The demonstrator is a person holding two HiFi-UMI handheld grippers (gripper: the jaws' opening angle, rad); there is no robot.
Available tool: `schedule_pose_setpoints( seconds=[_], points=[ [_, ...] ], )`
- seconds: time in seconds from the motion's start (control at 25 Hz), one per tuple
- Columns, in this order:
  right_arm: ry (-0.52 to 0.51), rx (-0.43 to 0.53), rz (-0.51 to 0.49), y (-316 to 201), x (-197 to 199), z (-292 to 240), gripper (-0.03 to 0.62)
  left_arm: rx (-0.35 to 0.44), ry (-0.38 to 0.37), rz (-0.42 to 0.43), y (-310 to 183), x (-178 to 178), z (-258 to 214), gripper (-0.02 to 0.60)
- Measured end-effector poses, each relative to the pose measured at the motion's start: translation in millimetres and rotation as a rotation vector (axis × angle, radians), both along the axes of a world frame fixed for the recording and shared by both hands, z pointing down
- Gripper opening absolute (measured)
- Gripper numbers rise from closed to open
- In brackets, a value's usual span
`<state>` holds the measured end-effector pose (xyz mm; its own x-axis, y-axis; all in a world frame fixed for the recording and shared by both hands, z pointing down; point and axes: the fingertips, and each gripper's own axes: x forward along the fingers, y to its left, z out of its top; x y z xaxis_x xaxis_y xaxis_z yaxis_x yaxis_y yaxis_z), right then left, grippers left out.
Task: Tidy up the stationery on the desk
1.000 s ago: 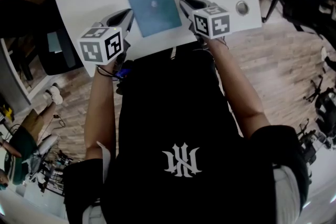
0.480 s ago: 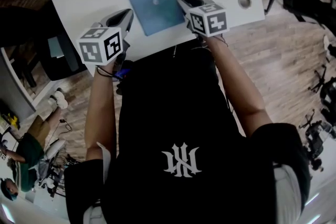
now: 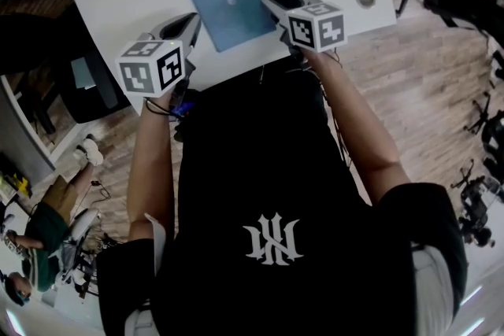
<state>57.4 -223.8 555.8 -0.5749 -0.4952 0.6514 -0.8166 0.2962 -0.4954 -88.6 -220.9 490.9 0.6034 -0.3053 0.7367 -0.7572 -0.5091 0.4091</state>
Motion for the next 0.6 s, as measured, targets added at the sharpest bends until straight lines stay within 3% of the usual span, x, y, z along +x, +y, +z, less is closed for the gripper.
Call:
schedule_pose_setpoints(
  seconds=[0.36, 0.52, 0.6],
  points=[
    [0.022, 0.028, -0.013, -1.5, 10.2, -8.4, 0.103, 0.025, 0.000, -0.020, 2.9, -4.2, -7.5, 0.002],
    [0.034, 0.125, -0.022, -11.6, 19.3, -40.5, 0.101, 0.063, 0.030, -0.035, 1.4, -3.6, -21.0, 0.002],
    [0.011, 0.193, -0.047, -18.4, 19.6, -68.3, 0.096, 0.097, 0.086, -0.030, -1.0, 3.0, -37.3, 0.002]
  ],
)
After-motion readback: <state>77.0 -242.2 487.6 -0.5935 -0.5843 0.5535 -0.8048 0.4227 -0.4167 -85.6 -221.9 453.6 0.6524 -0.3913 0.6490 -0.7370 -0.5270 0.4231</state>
